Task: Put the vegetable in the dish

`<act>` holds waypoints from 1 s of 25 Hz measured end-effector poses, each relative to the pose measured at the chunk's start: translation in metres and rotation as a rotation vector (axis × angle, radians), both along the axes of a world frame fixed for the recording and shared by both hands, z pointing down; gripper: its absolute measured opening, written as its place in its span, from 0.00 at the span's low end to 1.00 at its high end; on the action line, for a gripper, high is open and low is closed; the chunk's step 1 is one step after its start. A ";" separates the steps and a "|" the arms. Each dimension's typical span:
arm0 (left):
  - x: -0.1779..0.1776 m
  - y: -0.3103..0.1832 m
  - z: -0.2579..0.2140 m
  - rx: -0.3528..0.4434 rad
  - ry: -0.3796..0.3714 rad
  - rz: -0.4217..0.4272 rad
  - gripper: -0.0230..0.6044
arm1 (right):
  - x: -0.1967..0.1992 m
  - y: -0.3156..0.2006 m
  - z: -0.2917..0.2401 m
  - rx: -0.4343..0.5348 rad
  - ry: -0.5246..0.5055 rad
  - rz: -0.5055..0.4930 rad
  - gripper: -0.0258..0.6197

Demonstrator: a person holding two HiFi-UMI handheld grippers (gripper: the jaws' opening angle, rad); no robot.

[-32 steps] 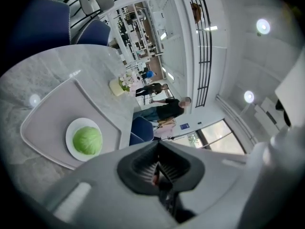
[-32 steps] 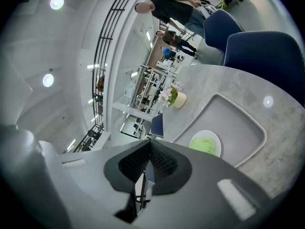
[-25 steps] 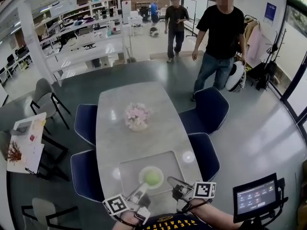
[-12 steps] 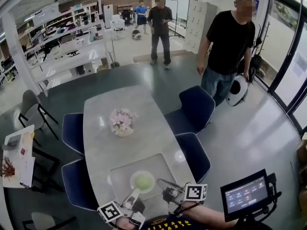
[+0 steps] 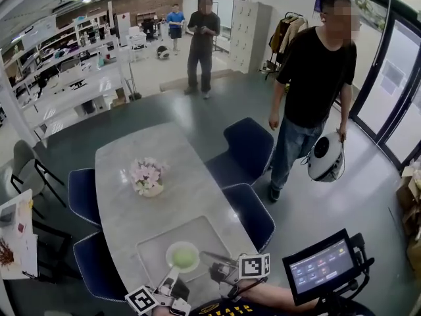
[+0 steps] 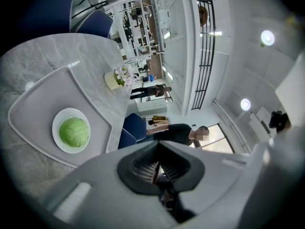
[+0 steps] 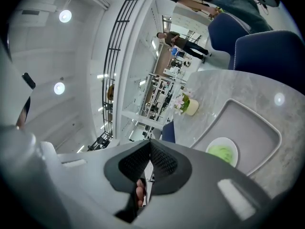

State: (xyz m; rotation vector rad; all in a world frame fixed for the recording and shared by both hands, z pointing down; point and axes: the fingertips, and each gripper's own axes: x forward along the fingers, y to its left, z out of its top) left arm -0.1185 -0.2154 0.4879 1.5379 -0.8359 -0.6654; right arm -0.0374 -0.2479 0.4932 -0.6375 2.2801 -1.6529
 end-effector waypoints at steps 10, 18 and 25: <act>0.000 -0.002 0.003 0.004 -0.016 0.016 0.04 | -0.001 -0.001 -0.002 0.013 -0.001 -0.010 0.05; 0.000 -0.006 0.006 0.012 -0.030 0.031 0.04 | -0.001 -0.003 -0.002 0.008 -0.005 -0.003 0.05; -0.001 -0.008 0.004 0.009 -0.024 0.039 0.04 | -0.002 -0.003 0.000 0.000 -0.010 0.004 0.05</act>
